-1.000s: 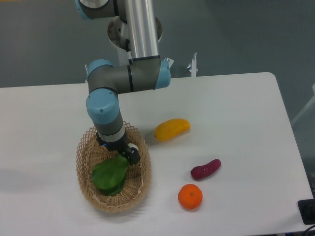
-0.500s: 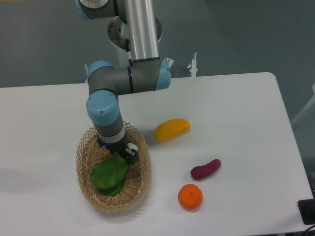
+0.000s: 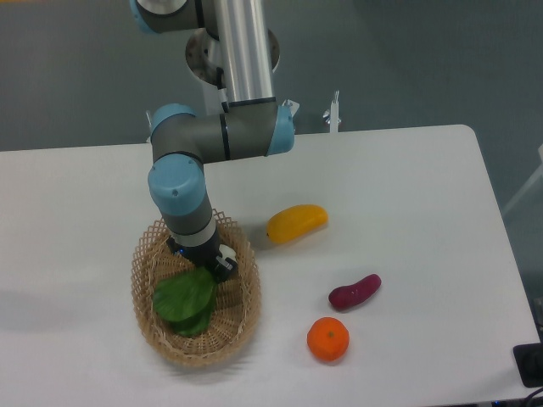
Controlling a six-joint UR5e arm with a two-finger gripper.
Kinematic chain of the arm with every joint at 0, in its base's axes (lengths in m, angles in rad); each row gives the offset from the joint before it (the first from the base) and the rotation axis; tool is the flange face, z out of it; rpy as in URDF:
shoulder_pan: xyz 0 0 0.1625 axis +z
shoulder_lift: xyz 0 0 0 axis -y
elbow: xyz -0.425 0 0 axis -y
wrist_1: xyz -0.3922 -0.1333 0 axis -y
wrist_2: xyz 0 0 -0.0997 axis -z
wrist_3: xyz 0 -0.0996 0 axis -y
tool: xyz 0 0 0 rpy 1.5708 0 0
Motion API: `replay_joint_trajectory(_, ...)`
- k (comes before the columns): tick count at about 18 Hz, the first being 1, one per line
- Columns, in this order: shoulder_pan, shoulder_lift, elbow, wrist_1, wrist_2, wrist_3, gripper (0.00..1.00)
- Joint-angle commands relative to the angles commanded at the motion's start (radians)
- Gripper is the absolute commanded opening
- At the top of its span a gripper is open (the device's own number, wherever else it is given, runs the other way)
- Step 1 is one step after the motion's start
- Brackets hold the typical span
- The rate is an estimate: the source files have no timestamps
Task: Pick up the green vegetable from the basket
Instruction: 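Lower the gripper into the basket and close on the bok choy stem, then lift the bok choy up out of the basket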
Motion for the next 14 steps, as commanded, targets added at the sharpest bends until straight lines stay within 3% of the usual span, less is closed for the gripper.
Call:
replay_joint_trajectory(5, 0.000, 0.008, 0.020, 0.000, -0.002, 0.000, 0.36)
replay_joint_trajectory(14, 0.023, 0.095, 0.084, -0.032, -0.009, 0.035, 0.36)
